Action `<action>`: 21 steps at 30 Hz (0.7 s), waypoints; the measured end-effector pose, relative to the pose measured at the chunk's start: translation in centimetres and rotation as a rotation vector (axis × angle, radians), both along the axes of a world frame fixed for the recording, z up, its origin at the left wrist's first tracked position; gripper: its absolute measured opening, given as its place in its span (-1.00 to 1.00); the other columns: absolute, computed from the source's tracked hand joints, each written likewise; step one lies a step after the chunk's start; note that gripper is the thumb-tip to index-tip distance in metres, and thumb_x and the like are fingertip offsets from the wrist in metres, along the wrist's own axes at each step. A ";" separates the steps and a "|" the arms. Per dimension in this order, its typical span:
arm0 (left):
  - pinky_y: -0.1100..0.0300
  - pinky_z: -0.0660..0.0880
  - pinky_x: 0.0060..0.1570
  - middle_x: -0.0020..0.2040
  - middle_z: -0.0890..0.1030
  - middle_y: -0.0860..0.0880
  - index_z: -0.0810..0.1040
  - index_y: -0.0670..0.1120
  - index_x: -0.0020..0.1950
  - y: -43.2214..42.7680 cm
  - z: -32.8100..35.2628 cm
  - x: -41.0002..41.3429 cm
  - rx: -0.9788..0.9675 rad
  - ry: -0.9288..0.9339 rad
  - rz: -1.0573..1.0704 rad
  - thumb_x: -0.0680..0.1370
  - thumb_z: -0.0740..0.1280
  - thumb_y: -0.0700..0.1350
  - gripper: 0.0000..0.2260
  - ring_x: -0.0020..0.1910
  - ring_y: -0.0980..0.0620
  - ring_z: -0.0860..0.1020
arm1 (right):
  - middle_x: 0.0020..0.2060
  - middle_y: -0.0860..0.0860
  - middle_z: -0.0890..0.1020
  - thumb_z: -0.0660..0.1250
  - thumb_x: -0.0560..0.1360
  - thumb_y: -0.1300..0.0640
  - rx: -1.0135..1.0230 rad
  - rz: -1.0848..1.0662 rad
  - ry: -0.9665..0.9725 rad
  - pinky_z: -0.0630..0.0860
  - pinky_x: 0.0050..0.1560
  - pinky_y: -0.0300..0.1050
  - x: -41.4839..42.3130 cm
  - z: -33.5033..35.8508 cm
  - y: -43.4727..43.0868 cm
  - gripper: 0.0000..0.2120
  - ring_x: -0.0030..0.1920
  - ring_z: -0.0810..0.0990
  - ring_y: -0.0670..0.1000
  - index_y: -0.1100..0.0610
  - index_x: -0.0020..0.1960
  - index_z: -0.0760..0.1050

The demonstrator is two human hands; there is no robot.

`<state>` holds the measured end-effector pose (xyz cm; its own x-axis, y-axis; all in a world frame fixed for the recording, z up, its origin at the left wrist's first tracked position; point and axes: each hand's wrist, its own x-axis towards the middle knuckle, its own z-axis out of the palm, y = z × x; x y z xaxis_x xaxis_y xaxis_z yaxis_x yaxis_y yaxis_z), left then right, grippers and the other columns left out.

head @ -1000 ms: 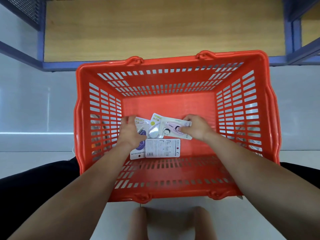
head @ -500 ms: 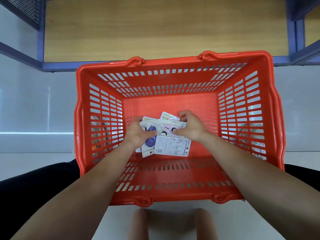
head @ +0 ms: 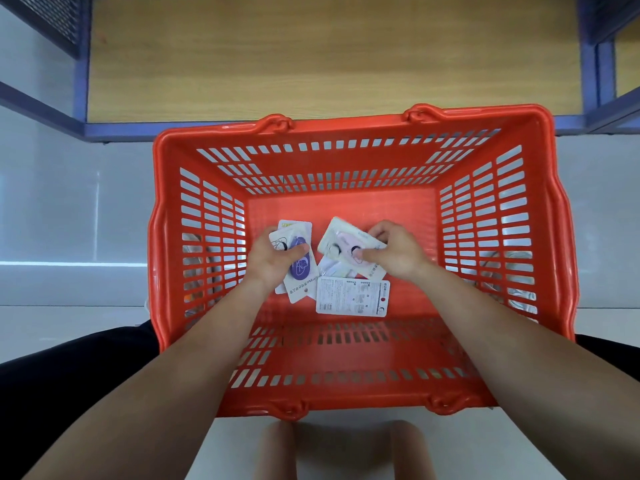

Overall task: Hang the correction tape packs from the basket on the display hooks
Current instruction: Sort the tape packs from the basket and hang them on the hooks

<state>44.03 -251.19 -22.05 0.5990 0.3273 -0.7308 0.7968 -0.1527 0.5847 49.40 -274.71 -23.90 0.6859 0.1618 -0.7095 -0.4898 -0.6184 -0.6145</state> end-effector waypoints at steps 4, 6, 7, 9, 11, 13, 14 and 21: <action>0.32 0.58 -0.30 0.09 0.67 -0.06 0.48 -0.13 0.30 0.2 1.0 1.0 -0.020 -0.080 0.165 0.49 0.56 -0.10 -0.54 -0.06 0.06 0.67 | -0.13 0.02 0.71 0.53 0.48 0.20 0.300 -0.328 0.040 0.57 -0.21 -0.13 1.0 1.9 0.2 -0.82 -0.19 0.69 -0.01 0.11 -0.02 0.53; 0.33 0.56 -0.30 0.07 0.68 -0.08 0.51 -0.19 0.30 0.1 1.6 1.8 -0.050 -0.132 0.199 0.49 0.56 -0.11 -0.55 -0.11 0.09 0.66 | -0.12 0.04 0.73 0.52 0.48 0.21 0.392 -0.311 0.075 0.60 -0.21 -0.15 1.3 2.8 0.9 -0.80 -0.20 0.71 -0.03 0.17 0.04 0.56; 0.29 0.57 -0.26 0.05 0.70 -0.09 0.54 -0.19 0.27 0.0 1.8 2.2 -0.076 -0.152 0.208 0.49 0.55 -0.12 -0.59 -0.13 0.09 0.67 | -0.11 0.06 0.73 0.53 0.48 0.19 0.399 -0.287 0.084 0.61 -0.18 -0.14 1.4 3.0 1.3 -0.77 -0.18 0.71 -0.02 0.20 0.07 0.56; 0.26 0.58 -0.23 -0.03 0.70 -0.03 0.57 -0.13 0.18 -0.4 2.6 2.7 -0.135 -0.184 0.211 0.51 0.53 -0.15 -0.71 -0.19 0.15 0.69 | -0.10 0.07 0.74 0.54 0.47 0.14 0.388 -0.263 0.084 0.62 -0.08 -0.05 1.3 3.2 2.2 -0.70 -0.14 0.71 0.02 0.24 0.11 0.56; 0.22 0.62 -0.16 -0.01 0.71 -0.04 0.56 -0.14 0.20 -0.8 3.2 2.9 -0.187 -0.206 0.200 0.50 0.55 -0.12 -0.67 -0.12 0.10 0.71 | -0.12 0.06 0.74 0.54 0.47 0.12 0.399 -0.274 0.091 0.61 -0.07 -0.01 1.2 3.3 2.9 -0.68 -0.14 0.71 0.03 0.25 0.12 0.56; 0.04 0.66 0.00 0.09 0.71 -0.12 0.52 -0.19 0.31 -1.0 3.7 2.8 -0.237 -0.207 0.175 0.42 0.61 0.00 -0.44 0.03 -0.07 0.72 | -0.16 0.04 0.72 0.56 0.46 0.11 0.435 -0.270 0.098 0.59 -0.14 -0.04 1.1 3.5 3.2 -0.72 -0.17 0.70 0.04 0.18 0.08 0.58; -0.04 0.65 0.07 0.12 0.71 -0.14 0.50 -0.19 0.33 -1.1 3.8 2.7 -0.260 -0.198 0.174 0.39 0.62 0.03 -0.38 0.07 -0.11 0.71 | -0.17 0.02 0.72 0.58 0.44 0.09 0.440 -0.248 0.083 0.60 -0.14 -0.05 1.0 3.5 3.3 -0.75 -0.17 0.70 0.03 0.13 0.04 0.60; -0.07 0.65 0.10 0.09 0.72 -0.10 0.50 -0.12 0.31 -2.3 4.1 2.4 -0.283 -0.133 0.234 0.43 0.60 -0.15 -0.49 0.03 -0.08 0.72 | 0.18 -0.03 0.63 0.62 0.38 0.00 0.357 -0.179 0.121 0.60 0.11 -0.04 0.2 3.4 3.6 -0.46 0.16 0.65 -0.01 -0.02 0.27 0.48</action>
<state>46.41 -253.47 -18.00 0.6274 0.2631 -0.7329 0.7056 0.2062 0.6780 49.61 -271.11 -20.48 0.6405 0.2981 -0.7077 -0.6524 -0.2750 -0.7063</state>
